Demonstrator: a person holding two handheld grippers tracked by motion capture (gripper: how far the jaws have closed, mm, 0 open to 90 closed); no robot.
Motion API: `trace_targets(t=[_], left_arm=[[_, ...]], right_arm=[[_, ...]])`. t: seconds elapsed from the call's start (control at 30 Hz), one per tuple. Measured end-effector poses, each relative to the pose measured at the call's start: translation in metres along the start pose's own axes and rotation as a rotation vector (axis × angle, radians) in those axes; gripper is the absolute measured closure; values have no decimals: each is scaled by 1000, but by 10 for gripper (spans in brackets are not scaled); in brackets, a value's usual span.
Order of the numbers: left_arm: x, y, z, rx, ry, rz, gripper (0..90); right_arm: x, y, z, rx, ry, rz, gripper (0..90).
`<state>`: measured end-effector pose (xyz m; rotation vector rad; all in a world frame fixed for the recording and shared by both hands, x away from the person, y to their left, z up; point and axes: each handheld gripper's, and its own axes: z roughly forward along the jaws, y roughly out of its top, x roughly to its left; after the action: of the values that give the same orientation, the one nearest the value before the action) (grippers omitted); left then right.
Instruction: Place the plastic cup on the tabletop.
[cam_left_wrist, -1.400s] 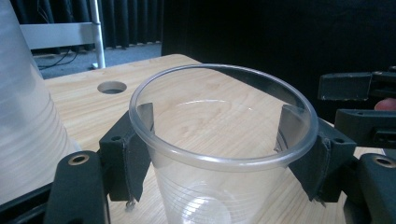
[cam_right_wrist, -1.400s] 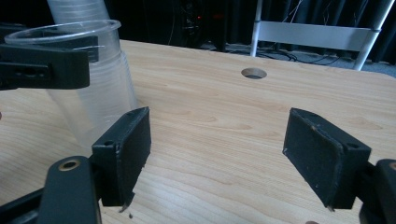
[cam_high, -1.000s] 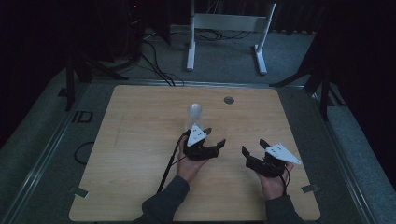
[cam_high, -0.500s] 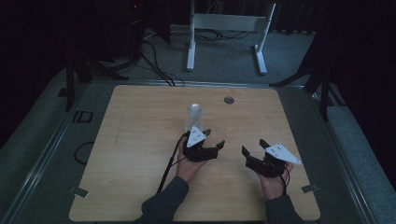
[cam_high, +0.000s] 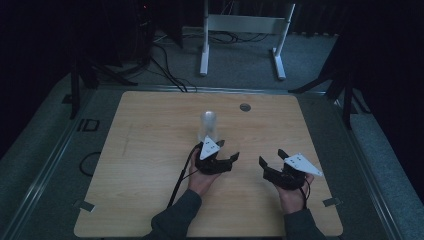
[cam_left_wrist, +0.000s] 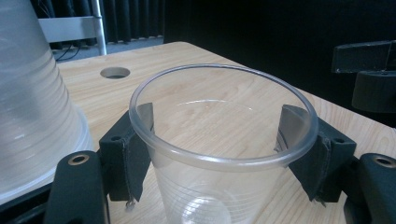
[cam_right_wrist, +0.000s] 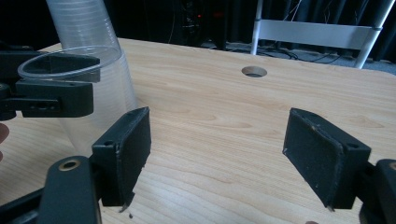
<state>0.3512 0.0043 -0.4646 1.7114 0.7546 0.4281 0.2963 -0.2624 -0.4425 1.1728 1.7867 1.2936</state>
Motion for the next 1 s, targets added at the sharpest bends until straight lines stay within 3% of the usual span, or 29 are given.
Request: trace_targets(t=[1.0], left_arm=[[8, -15, -2, 9, 30, -9, 283]], right_arm=[[-1, 0, 0, -2, -1, 0, 229]])
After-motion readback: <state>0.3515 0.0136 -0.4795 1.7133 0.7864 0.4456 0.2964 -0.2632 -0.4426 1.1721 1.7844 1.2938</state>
